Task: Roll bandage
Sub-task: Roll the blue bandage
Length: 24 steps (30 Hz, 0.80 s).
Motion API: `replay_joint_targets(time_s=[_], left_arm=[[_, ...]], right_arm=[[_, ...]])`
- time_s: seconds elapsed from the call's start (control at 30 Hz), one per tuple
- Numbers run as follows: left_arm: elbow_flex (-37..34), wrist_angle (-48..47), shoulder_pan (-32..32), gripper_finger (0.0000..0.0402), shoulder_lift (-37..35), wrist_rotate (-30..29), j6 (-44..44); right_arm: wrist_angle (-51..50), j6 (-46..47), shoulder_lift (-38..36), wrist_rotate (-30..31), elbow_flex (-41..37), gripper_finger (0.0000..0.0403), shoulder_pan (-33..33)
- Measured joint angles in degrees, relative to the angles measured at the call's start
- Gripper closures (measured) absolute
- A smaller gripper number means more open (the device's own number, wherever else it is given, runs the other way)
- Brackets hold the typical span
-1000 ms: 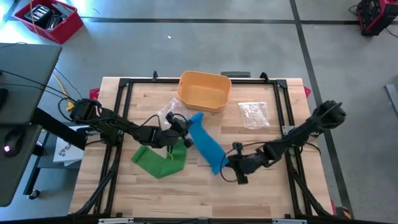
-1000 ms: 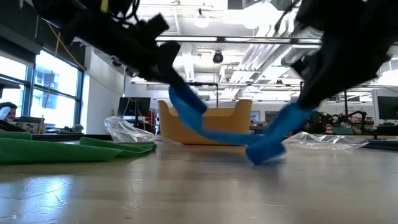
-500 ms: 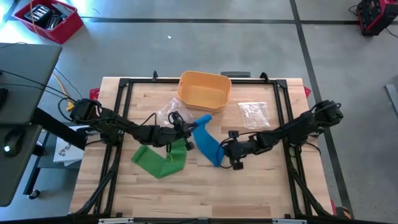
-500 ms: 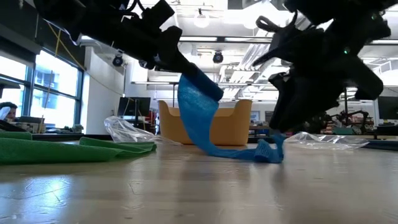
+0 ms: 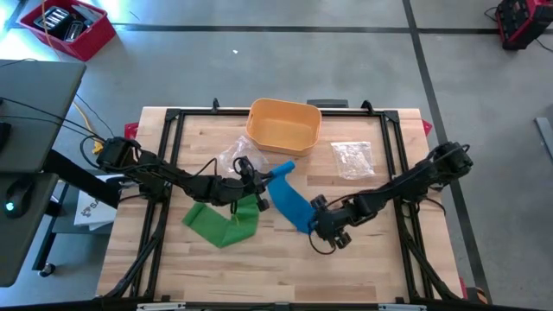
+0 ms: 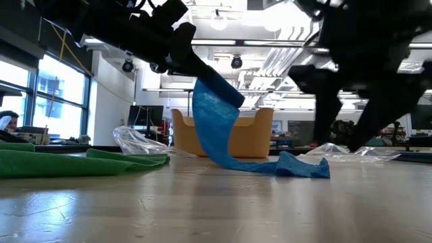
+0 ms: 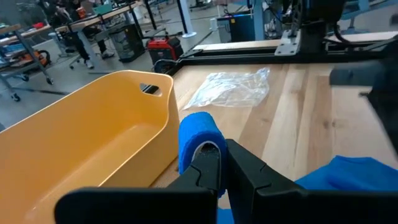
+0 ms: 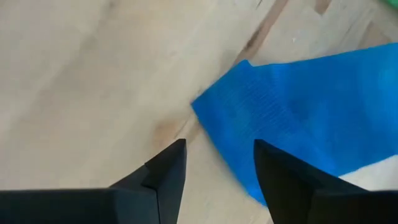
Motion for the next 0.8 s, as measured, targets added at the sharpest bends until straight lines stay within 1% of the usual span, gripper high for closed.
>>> replay_joint_targets(time_s=[0.17, 0.27, 0.33, 0.4, 0.43, 0.5, 0.53, 0.57, 0.63, 0.7, 0.8], left_arm=[[0.0, -0.09, 0.04, 0.0394, 0.0, -0.02, -0.07], [0.0, -0.52, 0.02, 0.0394, 0.0, -0.63, -0.43], [0.0, -0.45, -0.01, 0.0394, 0.0, -2.7, 0.09], [0.0, -0.52, 0.3, 0.0394, -0.12, -5.27, 1.58], [0.0, -0.8, 0.5, 0.0394, -0.3, -6.63, 2.87], [0.0, -2.13, 0.57, 0.0394, -1.38, -10.19, 6.79], [-0.04, -3.3, 0.57, 0.0394, -2.35, -13.0, 8.46], [-0.04, -4.55, 0.55, 0.0394, -3.74, -15.59, 9.75], [-0.03, -8.15, 0.57, 0.0394, -7.45, -18.67, 11.62], [-0.02, -13.42, 0.57, 0.0394, -11.07, -19.09, 12.28], [-0.02, -21.98, 0.57, 0.0394, -15.97, -18.9, 9.86]], right_arm=[[2.69, -4.85, 5.88, -0.16, 0.21, 0.024, -2.78], [2.87, -6.11, 8.0, -1.45, 0.32, 0.0261, -4.85], [2.84, -6.1, 8.35, -2.08, 0.37, 0.0287, -5.7], [2.71, -5.39, 8.12, -2.29, 0.3, 0.0324, -5.94], [2.61, -5.37, 7.95, -1.2, 0.26, 0.0346, -5.75], [1.98, -5.36, 7.62, 3.25, 0.82, 0.0385, -4.39], [1.15, -5.06, 7.67, 5.23, 1.44, 0.0393, -3.55], [0.06, -3.89, 7.69, 6.76, 2.33, 0.0393, -2.72], [-4.4, 0.26, 7.59, 7.74, 5.18, 0.0389, -1.29], [-9.35, 5.52, 7.48, 7.06, 9.47, 0.0395, 0.76], [-18.82, 11.47, 7.34, 5.65, 15.93, 0.04, 4.89]])
